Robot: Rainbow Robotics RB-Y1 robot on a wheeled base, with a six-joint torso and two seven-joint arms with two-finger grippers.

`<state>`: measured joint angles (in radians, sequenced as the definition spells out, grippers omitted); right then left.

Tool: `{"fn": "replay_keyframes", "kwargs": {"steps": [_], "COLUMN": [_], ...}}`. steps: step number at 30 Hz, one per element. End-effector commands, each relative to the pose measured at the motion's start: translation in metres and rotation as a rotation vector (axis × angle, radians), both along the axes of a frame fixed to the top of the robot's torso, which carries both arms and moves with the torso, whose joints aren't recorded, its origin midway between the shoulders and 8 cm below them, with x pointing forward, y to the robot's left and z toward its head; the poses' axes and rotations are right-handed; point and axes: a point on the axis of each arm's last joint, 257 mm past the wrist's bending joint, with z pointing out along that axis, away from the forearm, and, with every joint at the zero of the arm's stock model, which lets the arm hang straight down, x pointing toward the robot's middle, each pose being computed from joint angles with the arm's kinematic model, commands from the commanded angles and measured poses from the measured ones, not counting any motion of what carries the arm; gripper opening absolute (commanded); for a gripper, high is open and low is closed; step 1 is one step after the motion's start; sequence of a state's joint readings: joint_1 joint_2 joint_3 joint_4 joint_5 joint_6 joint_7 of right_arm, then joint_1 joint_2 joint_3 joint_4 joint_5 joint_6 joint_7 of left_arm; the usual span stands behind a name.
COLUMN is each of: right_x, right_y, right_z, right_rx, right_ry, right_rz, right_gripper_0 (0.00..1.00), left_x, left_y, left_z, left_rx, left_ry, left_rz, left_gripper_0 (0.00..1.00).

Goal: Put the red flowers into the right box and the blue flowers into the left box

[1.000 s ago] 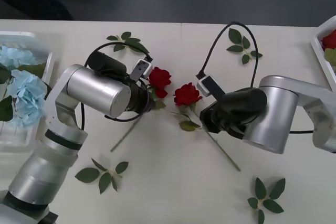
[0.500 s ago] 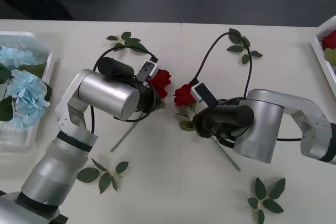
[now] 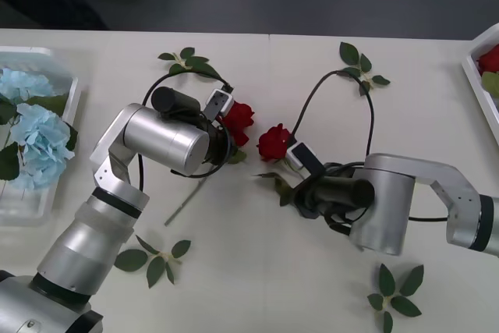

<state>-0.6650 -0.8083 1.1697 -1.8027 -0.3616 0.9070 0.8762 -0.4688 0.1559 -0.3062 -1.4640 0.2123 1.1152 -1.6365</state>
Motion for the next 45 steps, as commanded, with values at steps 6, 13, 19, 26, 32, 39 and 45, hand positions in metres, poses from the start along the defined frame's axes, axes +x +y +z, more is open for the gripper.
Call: {"fn": "replay_keyframes", "kwargs": {"steps": [6, 13, 19, 26, 32, 39, 45], "right_x": [0.006, 0.002, -0.015, -0.022, -0.021, -0.018, -0.016], "right_y": [0.011, 0.005, -0.020, -0.023, -0.027, -0.032, -0.035], "right_z": [0.011, 0.001, -0.020, -0.019, -0.015, -0.016, -0.015], "right_rx": [0.011, -0.004, -0.078, -0.105, -0.148, -0.163, -0.173], "right_ry": [-0.023, -0.004, 0.082, 0.138, 0.141, 0.147, 0.141], "right_rz": [0.011, 0.000, -0.067, -0.098, -0.099, -0.100, -0.094], "right_gripper_0": [0.90, 0.90, 0.90, 0.90, 0.77, 0.00, 0.00], "left_x": [0.020, 0.021, 0.018, 0.018, 0.018, 0.023, 0.024], "left_y": [-0.028, -0.030, -0.032, -0.029, -0.029, -0.041, -0.047], "left_z": [0.014, 0.014, 0.010, 0.006, 0.006, 0.046, 0.091], "left_rx": [0.005, 0.013, 0.027, 0.039, 0.040, -0.003, -0.075], "left_ry": [-0.064, -0.065, -0.062, -0.057, -0.057, -0.132, -0.206], "left_rz": [-0.048, -0.056, -0.065, -0.065, -0.067, -0.093, -0.137], "left_gripper_0": [0.90, 0.89, 0.17, 0.00, 0.00, 0.00, 0.00]}}
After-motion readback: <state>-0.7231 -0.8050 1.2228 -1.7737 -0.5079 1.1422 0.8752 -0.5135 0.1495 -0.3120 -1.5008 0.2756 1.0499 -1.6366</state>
